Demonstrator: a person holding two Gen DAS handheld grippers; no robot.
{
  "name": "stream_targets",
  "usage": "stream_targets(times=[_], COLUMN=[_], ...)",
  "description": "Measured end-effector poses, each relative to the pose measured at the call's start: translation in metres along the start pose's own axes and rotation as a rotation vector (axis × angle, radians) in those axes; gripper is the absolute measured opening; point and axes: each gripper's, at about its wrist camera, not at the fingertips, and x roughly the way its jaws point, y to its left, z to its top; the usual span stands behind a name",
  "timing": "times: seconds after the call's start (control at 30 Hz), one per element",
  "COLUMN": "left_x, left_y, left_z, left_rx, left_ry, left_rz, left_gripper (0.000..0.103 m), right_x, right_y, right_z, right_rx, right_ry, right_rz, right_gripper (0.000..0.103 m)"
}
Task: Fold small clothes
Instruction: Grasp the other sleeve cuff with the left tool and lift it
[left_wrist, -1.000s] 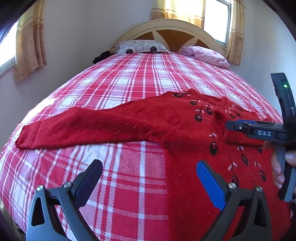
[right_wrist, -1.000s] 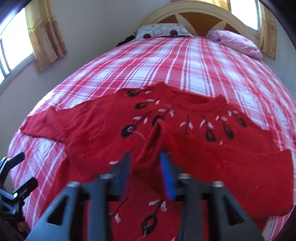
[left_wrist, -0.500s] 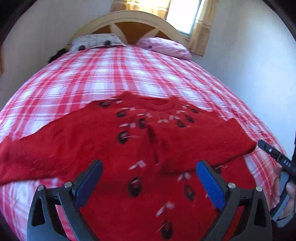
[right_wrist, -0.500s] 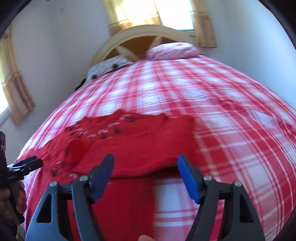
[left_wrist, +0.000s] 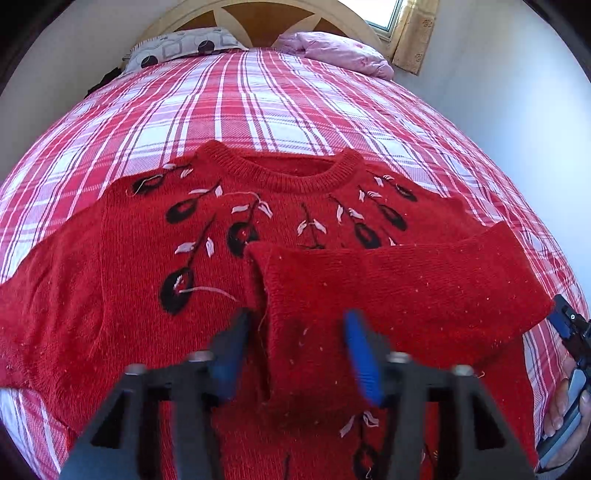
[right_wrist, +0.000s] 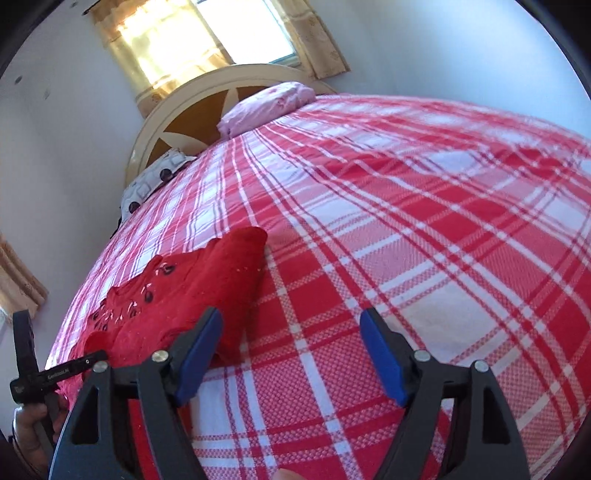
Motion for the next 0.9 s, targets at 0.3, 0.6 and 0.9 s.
stream_targets(times=[0.3,0.6,0.9], left_x=[-0.039,-0.079,-0.057], left_y=[0.028,0.070,0.105], left_z=[0.020,0.016,-0.004], left_rx=[-0.046,-0.042,-0.081], left_ry=[-0.079,-0.138,-0.091], left_rz=[-0.065,0.010,0.062], left_gripper=[0.008,0.008,0.008], right_x=[-0.005,-0.004,0.001], right_y=[-0.011,-0.004,0.000], right_z=[-0.004,-0.006,-0.008], right_rx=[0.056,0.011,-0.013], right_ry=[-0.019,-0.022,-0.002], right_rz=[0.032,0.007,0.000], right_gripper=[0.081,0.082,0.084])
